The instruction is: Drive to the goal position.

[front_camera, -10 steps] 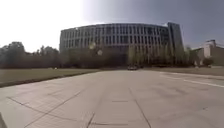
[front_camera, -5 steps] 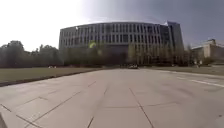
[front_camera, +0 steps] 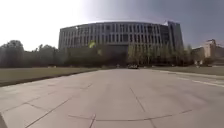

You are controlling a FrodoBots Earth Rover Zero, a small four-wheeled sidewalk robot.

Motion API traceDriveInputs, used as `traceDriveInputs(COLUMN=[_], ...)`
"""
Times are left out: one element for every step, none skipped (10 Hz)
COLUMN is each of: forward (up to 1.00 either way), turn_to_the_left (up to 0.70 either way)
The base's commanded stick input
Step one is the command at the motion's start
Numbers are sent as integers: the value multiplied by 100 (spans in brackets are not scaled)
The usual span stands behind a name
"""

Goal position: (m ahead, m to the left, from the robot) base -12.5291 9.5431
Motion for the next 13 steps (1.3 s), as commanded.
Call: traceDriveInputs(forward=[70, 70, 70, 70, 70, 70, 70, 70, 70, 70, 70, 70, 70], turn_to_the_left=[0, 0, 0, 0, 0, 0, 0, 0, 0, 0, 0, 0, 0])
